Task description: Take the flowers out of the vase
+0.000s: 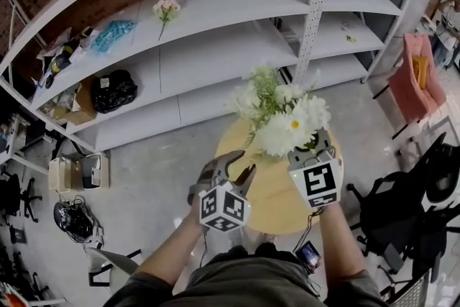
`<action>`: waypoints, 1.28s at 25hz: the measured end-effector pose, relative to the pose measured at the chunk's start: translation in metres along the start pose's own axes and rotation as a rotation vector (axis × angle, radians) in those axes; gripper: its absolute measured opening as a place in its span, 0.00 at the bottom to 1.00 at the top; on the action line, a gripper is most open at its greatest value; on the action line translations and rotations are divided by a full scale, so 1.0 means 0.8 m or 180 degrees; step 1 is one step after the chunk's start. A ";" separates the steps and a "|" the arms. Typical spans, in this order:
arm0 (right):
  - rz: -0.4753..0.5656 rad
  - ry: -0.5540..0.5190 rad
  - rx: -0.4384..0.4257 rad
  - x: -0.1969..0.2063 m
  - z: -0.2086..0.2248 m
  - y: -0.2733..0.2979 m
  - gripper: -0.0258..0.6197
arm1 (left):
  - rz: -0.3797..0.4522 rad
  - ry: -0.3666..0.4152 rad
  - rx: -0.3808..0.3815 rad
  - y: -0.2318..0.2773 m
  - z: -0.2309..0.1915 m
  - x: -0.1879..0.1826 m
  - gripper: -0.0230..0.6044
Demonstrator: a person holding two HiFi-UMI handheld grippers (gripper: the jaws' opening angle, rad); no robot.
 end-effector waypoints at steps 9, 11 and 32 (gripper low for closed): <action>0.0336 -0.0459 0.0133 -0.098 0.001 -0.029 0.18 | 0.0169 -0.0022 -0.0086 -0.024 -0.022 -0.006 0.32; 0.0364 -0.0431 0.0170 -0.115 -0.002 -0.036 0.18 | 0.0196 -0.0033 -0.0090 -0.027 -0.025 -0.003 0.32; 0.0497 0.0253 0.0392 -0.168 0.004 -0.053 0.18 | 0.0391 -0.0090 0.0027 -0.029 -0.056 0.019 0.30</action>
Point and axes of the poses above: the fingertips, and each gripper's own axes: y forward along the fingers, z to its right, x out of its underside, the point moved 4 cm from there along -y, backward along the fingers, and after that the axes turned 1 degree about -z, right-handed, at the moved point
